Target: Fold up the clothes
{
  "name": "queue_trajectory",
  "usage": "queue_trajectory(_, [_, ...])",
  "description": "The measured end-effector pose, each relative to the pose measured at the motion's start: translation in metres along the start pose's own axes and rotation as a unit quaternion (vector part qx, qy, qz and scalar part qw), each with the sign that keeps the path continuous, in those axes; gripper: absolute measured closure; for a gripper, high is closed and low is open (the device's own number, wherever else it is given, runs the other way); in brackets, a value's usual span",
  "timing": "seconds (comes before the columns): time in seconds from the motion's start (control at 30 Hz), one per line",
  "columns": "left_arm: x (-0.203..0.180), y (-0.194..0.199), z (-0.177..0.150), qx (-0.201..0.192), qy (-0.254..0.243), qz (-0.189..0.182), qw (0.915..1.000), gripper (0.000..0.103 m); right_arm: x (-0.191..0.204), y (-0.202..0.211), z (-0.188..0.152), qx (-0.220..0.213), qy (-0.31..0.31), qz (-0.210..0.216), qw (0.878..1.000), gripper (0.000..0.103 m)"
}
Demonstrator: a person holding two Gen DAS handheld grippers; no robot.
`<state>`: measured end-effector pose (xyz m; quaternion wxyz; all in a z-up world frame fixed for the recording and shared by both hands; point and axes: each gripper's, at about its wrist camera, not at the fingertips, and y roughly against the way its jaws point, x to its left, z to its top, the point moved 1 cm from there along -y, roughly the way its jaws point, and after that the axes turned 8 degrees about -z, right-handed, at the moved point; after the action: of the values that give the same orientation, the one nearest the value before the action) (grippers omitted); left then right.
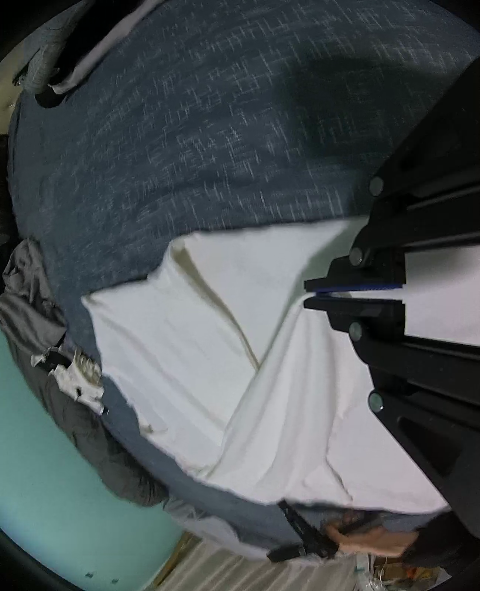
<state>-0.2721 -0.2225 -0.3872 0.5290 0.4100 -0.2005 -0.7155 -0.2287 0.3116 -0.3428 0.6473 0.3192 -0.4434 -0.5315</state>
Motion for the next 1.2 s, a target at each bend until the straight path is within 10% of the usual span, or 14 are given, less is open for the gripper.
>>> queue_trajectory(0.23, [0.000,0.001,-0.001,0.000,0.002,-0.003,1.0000,0.100,-0.001,0.022,-0.020,-0.005,-0.034,0.021,0.999,0.071])
queue_trajectory(0.43, [0.000,0.002,-0.003,0.002,0.001,-0.004,1.0000,0.100,0.022,0.006,-0.047,0.040,-0.026,0.060,0.997,0.069])
queue_trajectory(0.57, [0.000,0.002,-0.002,0.003,0.002,-0.007,1.0000,0.100,0.023,-0.005,-0.050,0.045,-0.050,0.074,0.995,0.073])
queue_trajectory(0.67, [0.000,0.001,-0.001,0.004,0.002,-0.007,1.0000,0.100,0.027,-0.001,-0.047,0.048,-0.037,0.084,0.995,0.100])
queue_trajectory(1.2, [0.006,0.004,0.000,0.005,0.010,-0.014,0.9998,0.100,0.018,0.008,-0.072,0.103,-0.028,0.094,0.990,0.101])
